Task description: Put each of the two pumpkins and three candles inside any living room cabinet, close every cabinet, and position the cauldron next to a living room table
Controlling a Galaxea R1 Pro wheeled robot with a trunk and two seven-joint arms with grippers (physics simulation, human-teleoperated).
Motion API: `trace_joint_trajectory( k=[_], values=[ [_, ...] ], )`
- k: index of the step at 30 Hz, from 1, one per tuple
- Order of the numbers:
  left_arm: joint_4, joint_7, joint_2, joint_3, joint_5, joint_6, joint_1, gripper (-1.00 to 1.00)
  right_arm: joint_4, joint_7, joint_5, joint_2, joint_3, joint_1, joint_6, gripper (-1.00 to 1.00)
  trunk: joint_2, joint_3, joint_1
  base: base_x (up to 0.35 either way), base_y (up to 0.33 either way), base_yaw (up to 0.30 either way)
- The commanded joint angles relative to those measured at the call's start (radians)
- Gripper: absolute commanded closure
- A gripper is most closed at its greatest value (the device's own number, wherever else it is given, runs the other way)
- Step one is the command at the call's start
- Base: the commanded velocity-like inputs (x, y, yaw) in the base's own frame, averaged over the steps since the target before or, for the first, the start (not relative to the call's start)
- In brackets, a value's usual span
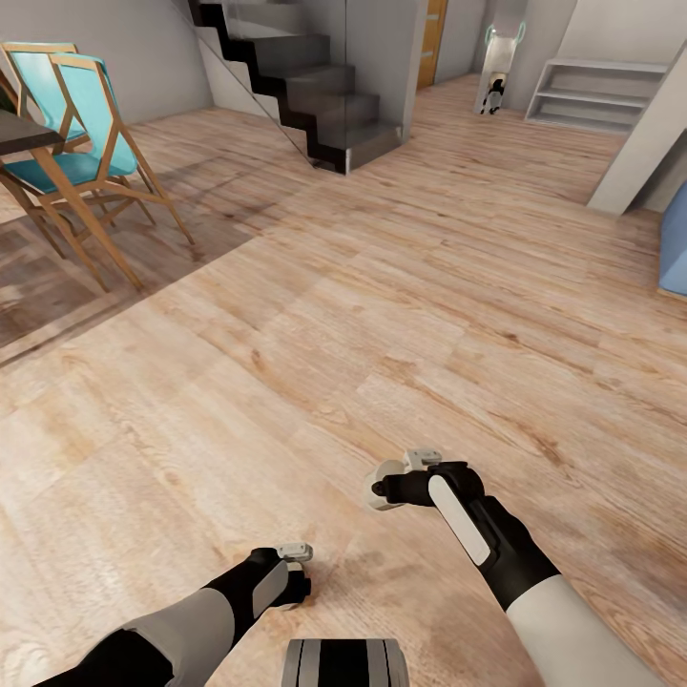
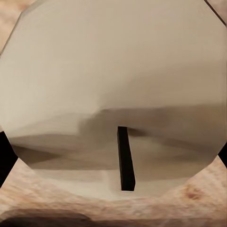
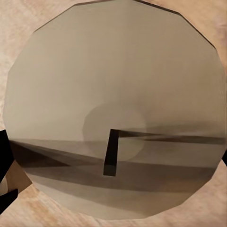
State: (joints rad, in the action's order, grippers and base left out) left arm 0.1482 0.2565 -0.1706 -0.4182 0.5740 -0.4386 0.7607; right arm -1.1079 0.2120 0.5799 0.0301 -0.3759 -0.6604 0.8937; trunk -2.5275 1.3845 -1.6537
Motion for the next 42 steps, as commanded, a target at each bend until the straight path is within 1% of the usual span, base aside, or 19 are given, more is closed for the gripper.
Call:
trace_joint_trajectory(
  k=[1,36,42],
  values=[
    [0.002,0.007,0.0,-0.008,0.008,-0.005,0.0,1.0,-0.001,0.01,0.011,0.001,-0.003,-0.001,0.002,1.0,0.0,0.001,0.0,0.0,0.0,0.0],
    [0.002,0.007,0.0,-0.007,0.007,-0.005,0.0,1.0,0.0,0.01,0.011,0.002,-0.003,-0.001,0.002,1.0,0.0,0.001,0.0,0.0,0.0,0.0],
    [0.003,0.007,0.002,-0.006,0.009,-0.005,0.0,1.0,0.0,0.009,0.011,0.002,-0.003,-0.001,0.002,1.0,0.001,-0.023,0.003,0.0,0.0,0.0]
  ],
)
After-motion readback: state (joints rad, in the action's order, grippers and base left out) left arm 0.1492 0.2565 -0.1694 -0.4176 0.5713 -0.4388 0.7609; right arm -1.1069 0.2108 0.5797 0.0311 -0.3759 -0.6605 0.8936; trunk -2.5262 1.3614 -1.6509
